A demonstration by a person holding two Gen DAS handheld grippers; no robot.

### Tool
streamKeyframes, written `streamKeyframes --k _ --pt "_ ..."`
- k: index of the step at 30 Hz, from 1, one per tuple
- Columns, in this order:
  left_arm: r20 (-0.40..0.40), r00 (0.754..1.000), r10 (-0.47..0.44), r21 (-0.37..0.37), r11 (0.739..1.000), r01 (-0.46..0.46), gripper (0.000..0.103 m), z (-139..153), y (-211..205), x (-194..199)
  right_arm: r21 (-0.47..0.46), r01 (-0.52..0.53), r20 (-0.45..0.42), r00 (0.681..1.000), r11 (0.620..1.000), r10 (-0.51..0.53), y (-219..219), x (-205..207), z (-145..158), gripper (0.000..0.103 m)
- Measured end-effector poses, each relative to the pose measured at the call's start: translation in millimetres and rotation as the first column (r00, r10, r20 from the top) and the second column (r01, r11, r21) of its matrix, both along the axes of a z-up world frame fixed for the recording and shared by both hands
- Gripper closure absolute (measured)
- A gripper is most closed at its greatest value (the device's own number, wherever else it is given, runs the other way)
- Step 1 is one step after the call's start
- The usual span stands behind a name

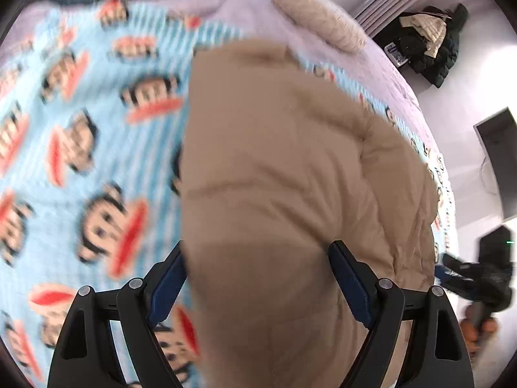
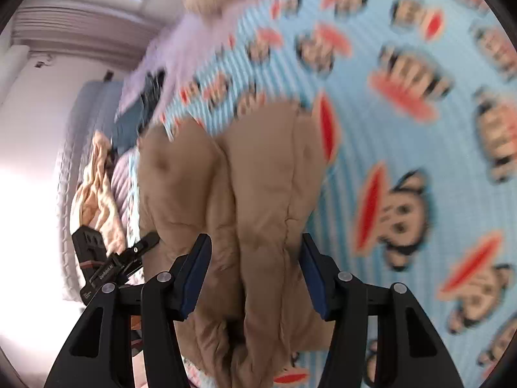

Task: Fold large clothes

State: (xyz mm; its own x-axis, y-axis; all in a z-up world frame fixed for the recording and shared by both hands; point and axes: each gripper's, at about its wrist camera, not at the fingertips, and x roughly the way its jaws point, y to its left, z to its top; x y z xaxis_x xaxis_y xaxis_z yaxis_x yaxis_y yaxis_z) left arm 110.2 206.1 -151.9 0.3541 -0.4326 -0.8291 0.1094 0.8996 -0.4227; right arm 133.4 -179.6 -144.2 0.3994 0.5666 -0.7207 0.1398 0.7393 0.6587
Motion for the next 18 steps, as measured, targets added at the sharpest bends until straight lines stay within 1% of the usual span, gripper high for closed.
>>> streamKeyframes --k 1,2,3,4,5,7,9,10,11,14,16,18 --pt "0.03 1.0 0.002 0.008 1.0 -0.003 0.017 9 4 4 0.026 -0.006 0.024 1.0 1.0 0.006 -2 -1 10 0.05" --pt "0.064 0.998 0.006 0.014 1.0 -0.007 0.017 20 3 8 0.07 -0.036 0.029 0.999 0.997 0.034 1 0 16 0.05" --pt "0.086 0.996 0.009 0.014 1.0 -0.01 0.017 28 1 14 0.092 -0.059 0.021 0.998 0.994 0.057 4 3 14 0.05" --pt "0.106 0.994 0.011 0.014 1.0 -0.013 0.017 33 4 20 0.104 -0.093 -0.006 0.996 0.99 0.094 12 9 10 0.05" --pt "0.12 0.993 0.013 0.022 1.0 -0.016 0.017 38 5 29 0.08 -0.107 -0.035 0.993 0.991 0.11 19 12 2 0.05" --pt "0.134 0.991 0.017 0.042 0.999 -0.023 0.017 41 -2 47 0.034 -0.104 -0.086 0.991 0.994 0.107 33 21 -14 0.05" --pt "0.135 0.991 0.012 0.065 0.998 -0.021 0.017 39 -19 65 0.085 -0.071 -0.127 0.989 0.994 0.082 32 19 -35 0.05" --pt "0.133 0.991 0.002 0.075 0.997 -0.012 0.017 34 -25 70 0.108 -0.054 -0.132 0.989 0.993 0.069 32 19 -41 0.061" --pt "0.135 0.991 -0.01 0.094 0.996 -0.003 0.017 30 -34 73 0.094 -0.038 -0.135 0.99 0.995 0.051 32 18 -45 0.1" --pt "0.15 0.986 -0.069 0.148 0.988 0.046 0.017 20 -65 71 0.041 -0.027 -0.136 0.99 0.999 0.033 43 11 -52 0.099" --pt "0.151 0.982 -0.117 0.166 0.982 0.092 0.017 18 -85 64 -0.015 -0.036 -0.131 0.991 0.999 0.033 39 -1 -58 0.099" --pt "0.156 0.973 -0.168 0.208 0.969 0.134 0.017 14 -107 55 -0.052 -0.037 -0.132 0.991 0.998 0.03 32 -13 -69 0.099"
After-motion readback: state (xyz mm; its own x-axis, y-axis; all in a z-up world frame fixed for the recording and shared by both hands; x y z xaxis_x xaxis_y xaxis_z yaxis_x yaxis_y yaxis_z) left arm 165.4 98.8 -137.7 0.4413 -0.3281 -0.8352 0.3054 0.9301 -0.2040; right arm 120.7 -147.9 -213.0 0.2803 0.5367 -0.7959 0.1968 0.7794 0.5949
